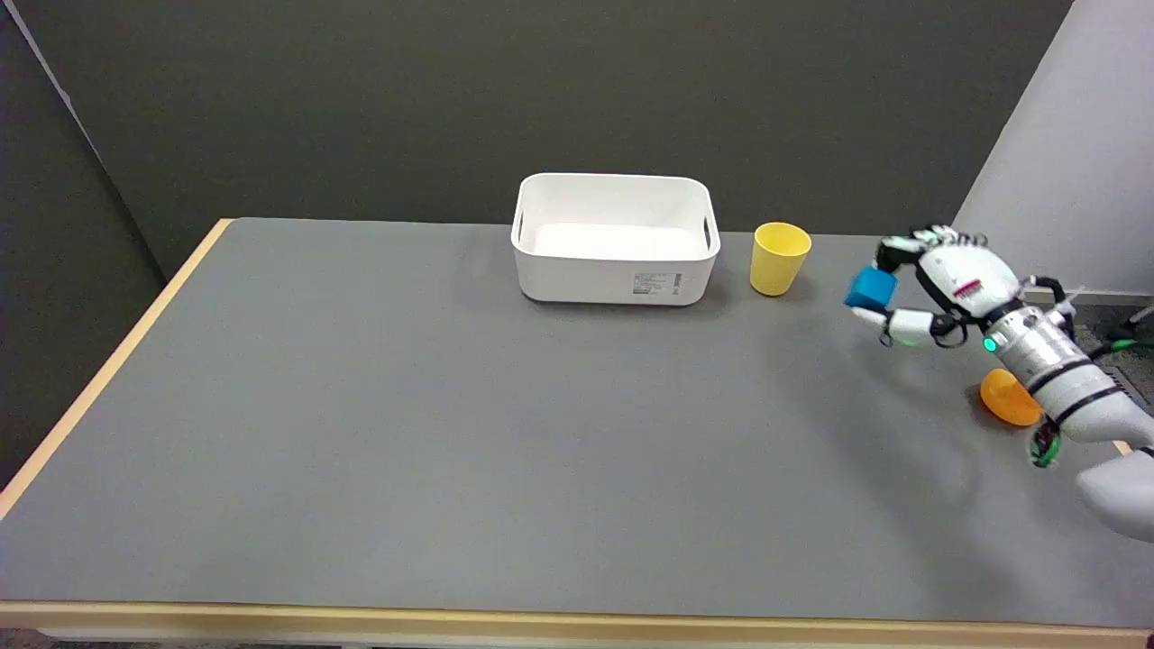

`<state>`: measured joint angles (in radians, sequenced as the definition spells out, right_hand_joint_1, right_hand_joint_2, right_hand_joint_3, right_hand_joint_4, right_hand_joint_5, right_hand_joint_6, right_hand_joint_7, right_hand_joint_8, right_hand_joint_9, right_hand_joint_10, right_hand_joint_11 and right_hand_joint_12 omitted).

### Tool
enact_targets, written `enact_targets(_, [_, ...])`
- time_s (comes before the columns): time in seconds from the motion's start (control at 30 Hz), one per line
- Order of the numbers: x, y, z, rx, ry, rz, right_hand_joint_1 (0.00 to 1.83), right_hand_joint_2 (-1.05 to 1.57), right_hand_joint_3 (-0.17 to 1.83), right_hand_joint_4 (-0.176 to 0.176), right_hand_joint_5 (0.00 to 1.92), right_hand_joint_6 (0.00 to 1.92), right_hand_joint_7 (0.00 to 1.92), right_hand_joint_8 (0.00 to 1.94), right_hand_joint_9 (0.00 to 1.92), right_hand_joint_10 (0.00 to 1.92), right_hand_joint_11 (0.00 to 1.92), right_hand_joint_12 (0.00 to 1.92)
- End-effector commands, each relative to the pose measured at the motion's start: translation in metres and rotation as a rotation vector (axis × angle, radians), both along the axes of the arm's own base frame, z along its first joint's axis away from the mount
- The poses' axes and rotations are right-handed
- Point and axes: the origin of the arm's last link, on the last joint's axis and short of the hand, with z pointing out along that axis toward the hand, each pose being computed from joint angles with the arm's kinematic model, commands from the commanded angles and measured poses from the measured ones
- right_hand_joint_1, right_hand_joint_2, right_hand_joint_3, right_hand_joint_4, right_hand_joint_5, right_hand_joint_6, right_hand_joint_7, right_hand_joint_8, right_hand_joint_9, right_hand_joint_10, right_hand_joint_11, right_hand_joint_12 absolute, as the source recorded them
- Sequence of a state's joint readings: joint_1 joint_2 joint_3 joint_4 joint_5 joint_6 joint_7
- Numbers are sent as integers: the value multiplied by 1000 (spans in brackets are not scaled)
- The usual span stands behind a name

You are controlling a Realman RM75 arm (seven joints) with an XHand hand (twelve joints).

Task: Place the cube into the white box.

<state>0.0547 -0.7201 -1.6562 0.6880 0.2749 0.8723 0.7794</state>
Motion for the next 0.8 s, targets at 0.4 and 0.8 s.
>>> enact_targets(0.4, [96,-94,-203,306,35,479,952,965,728,-41,688,1651,680,889,436,937,203,1189])
enact_targets(0.8, [82,-175,-237,268,-38,289,955,974,718,-54,680,1657,678,889,457,959,209,1194])
